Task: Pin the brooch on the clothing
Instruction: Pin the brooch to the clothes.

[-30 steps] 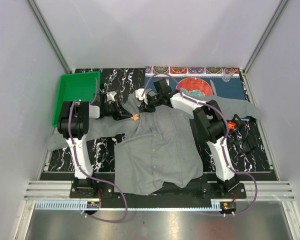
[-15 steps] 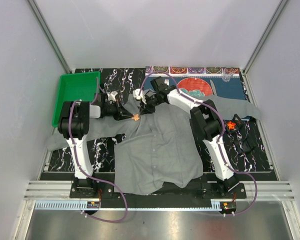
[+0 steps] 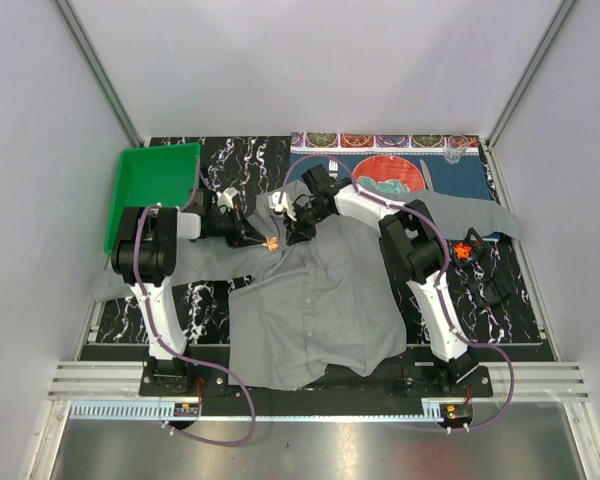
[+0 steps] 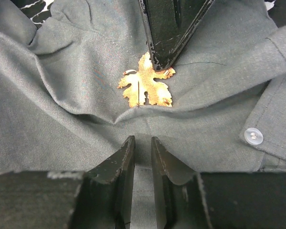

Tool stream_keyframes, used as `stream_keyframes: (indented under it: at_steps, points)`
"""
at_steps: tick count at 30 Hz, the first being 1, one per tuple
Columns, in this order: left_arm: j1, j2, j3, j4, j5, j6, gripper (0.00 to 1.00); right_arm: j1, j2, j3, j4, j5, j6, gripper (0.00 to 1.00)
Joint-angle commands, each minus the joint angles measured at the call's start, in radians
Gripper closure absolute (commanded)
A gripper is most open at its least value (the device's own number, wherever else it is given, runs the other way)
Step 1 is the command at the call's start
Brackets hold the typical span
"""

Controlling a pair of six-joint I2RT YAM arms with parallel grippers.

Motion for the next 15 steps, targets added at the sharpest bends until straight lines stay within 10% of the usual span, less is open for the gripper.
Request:
stream_keyframes:
  at_steps: [1, 15]
  points:
    - [0.008, -0.045, -0.031, -0.039, -0.030, 0.031, 1.00, 0.015, -0.099, -0.010, 0.038, -0.031, 0.031, 0.73]
    - [0.015, -0.029, -0.020, -0.011, -0.013, 0.007, 1.00, 0.060, -0.088, 0.021, 0.091, -0.055, 0.079, 0.78]
